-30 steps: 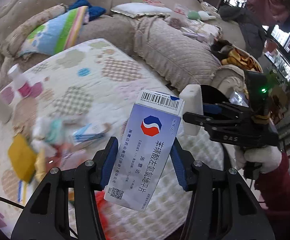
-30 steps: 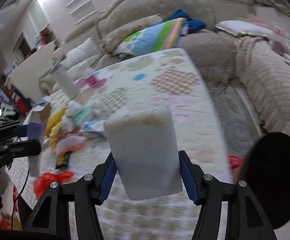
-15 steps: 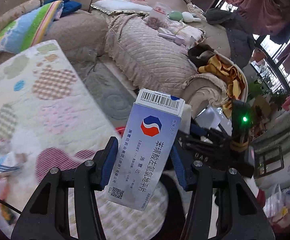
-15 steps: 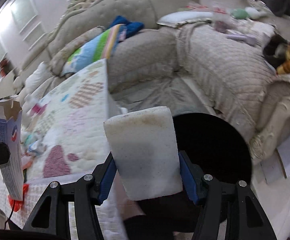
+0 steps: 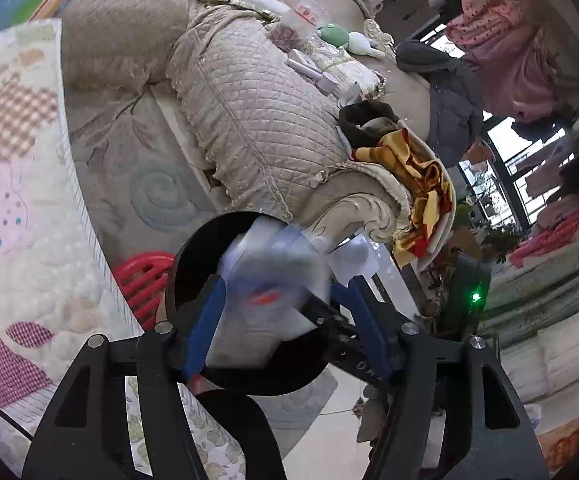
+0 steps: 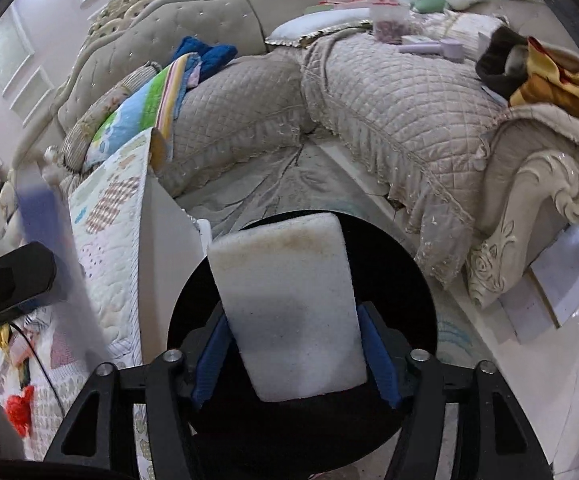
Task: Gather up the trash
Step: 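Carry both items to the black bin and open both grippers over it, then bring both grippers back over the table toward the red plastic bag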
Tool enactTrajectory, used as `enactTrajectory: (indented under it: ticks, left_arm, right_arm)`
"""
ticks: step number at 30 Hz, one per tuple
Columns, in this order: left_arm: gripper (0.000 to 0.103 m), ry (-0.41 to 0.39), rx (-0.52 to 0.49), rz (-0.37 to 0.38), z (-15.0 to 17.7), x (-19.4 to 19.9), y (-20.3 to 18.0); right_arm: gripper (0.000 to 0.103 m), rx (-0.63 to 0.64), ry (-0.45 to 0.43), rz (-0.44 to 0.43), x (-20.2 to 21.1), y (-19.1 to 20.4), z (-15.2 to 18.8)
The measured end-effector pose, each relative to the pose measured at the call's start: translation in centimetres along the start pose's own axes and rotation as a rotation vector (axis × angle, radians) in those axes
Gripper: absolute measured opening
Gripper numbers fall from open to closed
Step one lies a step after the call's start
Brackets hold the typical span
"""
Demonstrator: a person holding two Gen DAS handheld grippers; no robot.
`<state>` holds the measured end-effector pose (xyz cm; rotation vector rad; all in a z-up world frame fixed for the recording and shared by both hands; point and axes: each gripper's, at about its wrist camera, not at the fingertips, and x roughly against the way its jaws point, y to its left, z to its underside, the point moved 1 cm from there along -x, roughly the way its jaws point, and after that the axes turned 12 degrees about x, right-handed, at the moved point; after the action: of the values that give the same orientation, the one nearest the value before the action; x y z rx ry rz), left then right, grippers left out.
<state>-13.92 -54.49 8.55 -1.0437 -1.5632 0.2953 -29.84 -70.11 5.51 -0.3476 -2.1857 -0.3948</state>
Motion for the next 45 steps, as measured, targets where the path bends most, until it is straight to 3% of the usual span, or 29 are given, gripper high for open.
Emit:
enactTrajectory:
  ticks: [5,14,25,35,45]
  left_arm:
    - [0.062,-0.006,-0.007,-0.066,0.5,0.7,0.6]
    - [0.062,-0.111,-0.065,-0.292,2.4,3.8,2.6]
    - [0.062,-0.175,-0.025,-0.405,4.3,9.2,6.1]
    - [0.062,-0.209,0.028,-0.470,7.4,16.2,9.7]
    - [0.062,-0.268,0.132,-0.563,10.8,25.3,16.4]
  right_arm:
    - [0.072,-0.010,-0.001,-0.009,0.0,-0.1,0.1]
    - [0.072,0.055,0.002,-0.050,-0.5,3.8,0.0]
    - [0.072,0.162,0.008,-0.097,-0.3,9.7,-0.2]
    - [0.072,0.306,0.055,-0.228,-1.9,18.3,0.1]
    - [0.072,0.426,0.105,-0.326,-4.8,29.2,0.3]
